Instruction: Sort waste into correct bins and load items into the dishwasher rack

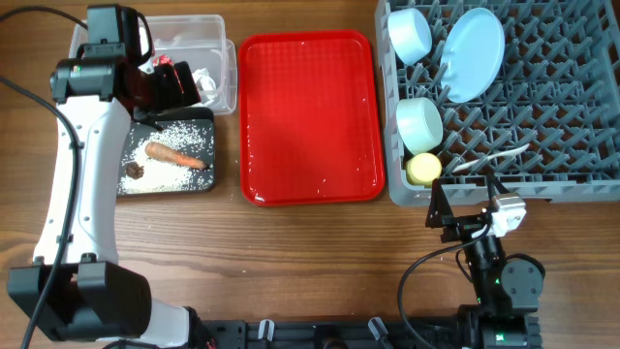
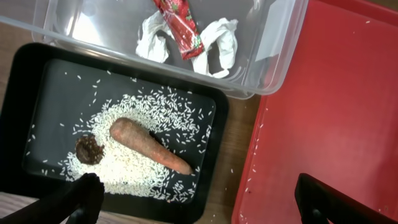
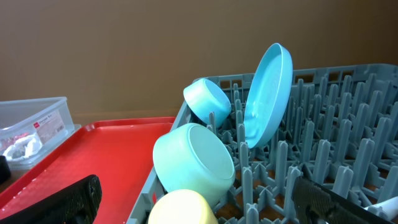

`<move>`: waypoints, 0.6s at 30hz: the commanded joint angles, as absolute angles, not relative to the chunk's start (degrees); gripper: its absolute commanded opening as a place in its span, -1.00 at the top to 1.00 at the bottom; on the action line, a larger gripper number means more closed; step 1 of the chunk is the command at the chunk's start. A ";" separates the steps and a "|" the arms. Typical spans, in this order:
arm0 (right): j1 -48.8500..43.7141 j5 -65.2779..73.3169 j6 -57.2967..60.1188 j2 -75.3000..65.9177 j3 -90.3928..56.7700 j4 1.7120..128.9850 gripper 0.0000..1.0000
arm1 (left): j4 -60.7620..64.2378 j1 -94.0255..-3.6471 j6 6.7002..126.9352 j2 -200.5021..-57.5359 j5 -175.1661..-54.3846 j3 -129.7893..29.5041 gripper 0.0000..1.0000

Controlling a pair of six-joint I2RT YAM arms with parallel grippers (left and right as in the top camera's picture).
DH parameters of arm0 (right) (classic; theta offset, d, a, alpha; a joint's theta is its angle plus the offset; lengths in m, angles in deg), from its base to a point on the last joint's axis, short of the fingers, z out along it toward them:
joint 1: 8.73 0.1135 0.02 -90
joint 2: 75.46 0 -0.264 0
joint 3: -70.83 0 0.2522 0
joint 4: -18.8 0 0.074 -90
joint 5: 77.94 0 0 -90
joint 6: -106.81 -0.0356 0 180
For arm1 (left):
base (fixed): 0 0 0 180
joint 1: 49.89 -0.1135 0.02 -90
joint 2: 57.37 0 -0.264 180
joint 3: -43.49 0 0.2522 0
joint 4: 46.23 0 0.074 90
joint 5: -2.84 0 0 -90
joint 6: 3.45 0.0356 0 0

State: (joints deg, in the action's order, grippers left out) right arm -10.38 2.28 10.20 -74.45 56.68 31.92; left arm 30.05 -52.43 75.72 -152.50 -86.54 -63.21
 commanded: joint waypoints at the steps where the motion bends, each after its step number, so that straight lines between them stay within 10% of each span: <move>1: -10.19 3.51 9.15 -74.45 56.77 31.87 -0.99 | 31.39 -51.40 75.81 -146.45 -86.01 -63.98 -1.00; 9: -10.19 3.51 9.15 -74.45 56.77 31.87 -1.00 | 2.67 -49.02 83.75 -117.38 -85.81 -43.65 -1.00; 18: -10.19 3.51 9.15 -74.45 56.77 31.87 -0.99 | -37.33 -49.02 83.11 -74.13 -88.22 19.23 -1.00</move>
State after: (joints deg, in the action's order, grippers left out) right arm -10.38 2.68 9.98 -74.08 56.68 32.09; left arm -34.47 -49.09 82.85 -82.37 -86.91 10.55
